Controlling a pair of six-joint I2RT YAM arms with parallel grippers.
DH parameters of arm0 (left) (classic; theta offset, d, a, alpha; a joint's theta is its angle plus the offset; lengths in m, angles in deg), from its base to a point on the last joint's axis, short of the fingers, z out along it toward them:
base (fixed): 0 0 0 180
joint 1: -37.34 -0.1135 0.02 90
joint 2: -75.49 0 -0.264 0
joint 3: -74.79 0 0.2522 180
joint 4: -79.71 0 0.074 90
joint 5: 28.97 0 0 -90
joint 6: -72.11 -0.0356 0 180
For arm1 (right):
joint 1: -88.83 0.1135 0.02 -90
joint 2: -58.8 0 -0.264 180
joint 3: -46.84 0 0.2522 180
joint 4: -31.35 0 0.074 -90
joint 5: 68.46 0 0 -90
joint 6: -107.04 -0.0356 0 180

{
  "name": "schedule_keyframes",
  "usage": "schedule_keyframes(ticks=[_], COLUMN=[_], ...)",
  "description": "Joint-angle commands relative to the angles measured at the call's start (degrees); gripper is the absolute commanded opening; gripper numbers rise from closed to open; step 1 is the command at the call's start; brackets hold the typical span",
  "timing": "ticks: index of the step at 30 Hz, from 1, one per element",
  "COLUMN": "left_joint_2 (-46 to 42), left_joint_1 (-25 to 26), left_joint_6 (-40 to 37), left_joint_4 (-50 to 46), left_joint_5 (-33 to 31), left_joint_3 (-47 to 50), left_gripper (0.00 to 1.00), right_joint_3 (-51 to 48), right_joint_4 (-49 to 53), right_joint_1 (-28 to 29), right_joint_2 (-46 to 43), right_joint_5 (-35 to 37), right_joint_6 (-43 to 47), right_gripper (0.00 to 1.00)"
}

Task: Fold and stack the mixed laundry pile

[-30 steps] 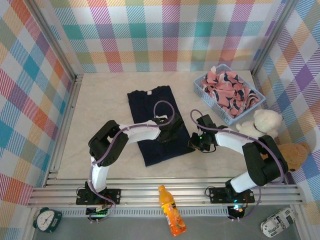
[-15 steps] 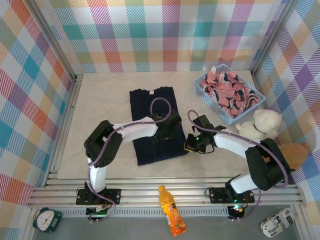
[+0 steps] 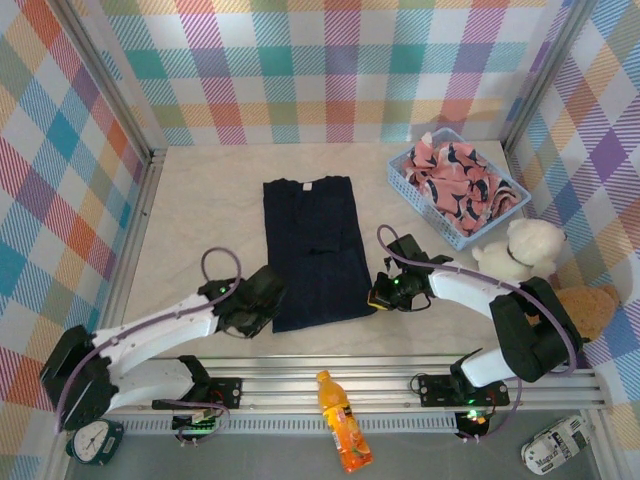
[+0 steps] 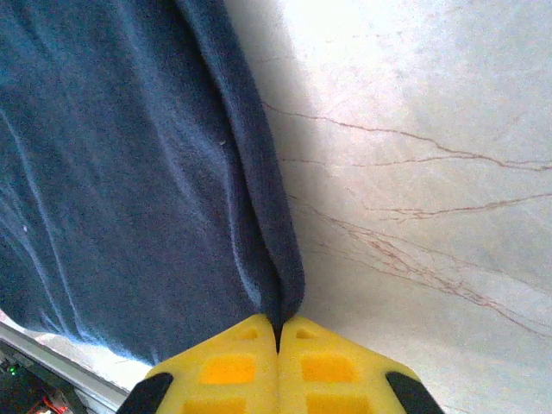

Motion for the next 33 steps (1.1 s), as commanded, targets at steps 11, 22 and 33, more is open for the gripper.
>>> schedule_keyframes(ticks=[11,22,33], left_joint_2=[6.9,11.4,16.9], left_joint_1=[2.7,3.2,3.4], left_joint_6=[10.4,11.4,11.6], left_joint_4=[8.2,13.3,9.7], left_joint_5=[2.0,3.2,3.0], left_joint_3=[0.7,2.6,2.5], left_gripper=[0.44,0.35,0.11], right_joint_3=[1.5,1.2,1.5], right_joint_4=[0.7,0.5,1.7], right_joint_1=[0.2,0.3,0.3], right_joint_2=[3.2,3.3,2.7], right_joint_5=[-1.9,-0.8,0.8], right_joint_6=[-0.3,-0.7,0.1], right_gripper=[0.00,0.00,0.00])
